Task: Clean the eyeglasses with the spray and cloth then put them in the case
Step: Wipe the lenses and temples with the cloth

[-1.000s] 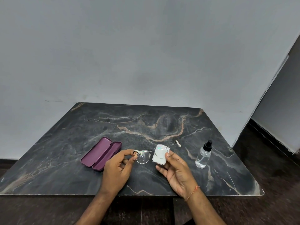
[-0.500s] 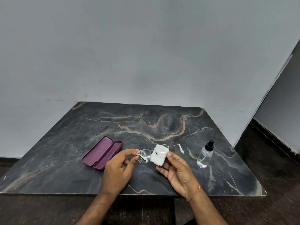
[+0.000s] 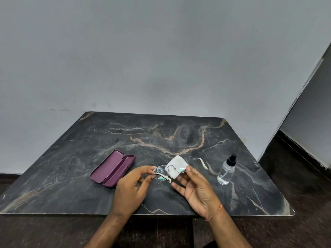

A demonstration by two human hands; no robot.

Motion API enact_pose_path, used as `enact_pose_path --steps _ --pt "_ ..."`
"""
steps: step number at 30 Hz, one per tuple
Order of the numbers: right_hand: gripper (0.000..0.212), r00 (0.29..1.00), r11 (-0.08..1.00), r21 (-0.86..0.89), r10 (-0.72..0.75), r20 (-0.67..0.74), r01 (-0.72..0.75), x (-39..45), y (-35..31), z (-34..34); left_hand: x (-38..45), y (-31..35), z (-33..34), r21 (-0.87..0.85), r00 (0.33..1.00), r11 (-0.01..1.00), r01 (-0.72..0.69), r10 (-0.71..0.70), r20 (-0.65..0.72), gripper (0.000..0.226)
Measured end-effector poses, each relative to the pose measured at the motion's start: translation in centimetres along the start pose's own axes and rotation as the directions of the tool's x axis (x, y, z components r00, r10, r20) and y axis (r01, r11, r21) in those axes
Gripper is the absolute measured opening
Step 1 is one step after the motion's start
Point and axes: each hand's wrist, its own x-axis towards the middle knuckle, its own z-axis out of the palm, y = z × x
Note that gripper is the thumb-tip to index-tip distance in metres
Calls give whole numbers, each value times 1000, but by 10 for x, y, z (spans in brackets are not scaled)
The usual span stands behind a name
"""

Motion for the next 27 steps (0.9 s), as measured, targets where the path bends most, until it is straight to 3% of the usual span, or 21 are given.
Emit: enact_pose_path --steps 9,15,20,27 --pt "29 1000 1000 -7 0 -10 0 2 0 1 0 1 0 -5 1000 1000 -3 3 -2 12" --pt "21 1000 998 -49 31 -3 -31 3 0 3 0 0 0 11 1000 1000 11 -10 -8 14" --pt "20 995 996 -68 -62 -72 57 6 2 3 -1 -2 0 28 1000 1000 6 -6 7 28" --pt "17 998 997 -56 -47 -49 44 4 1 2 0 -1 -1 40 1000 999 -19 20 -4 18"
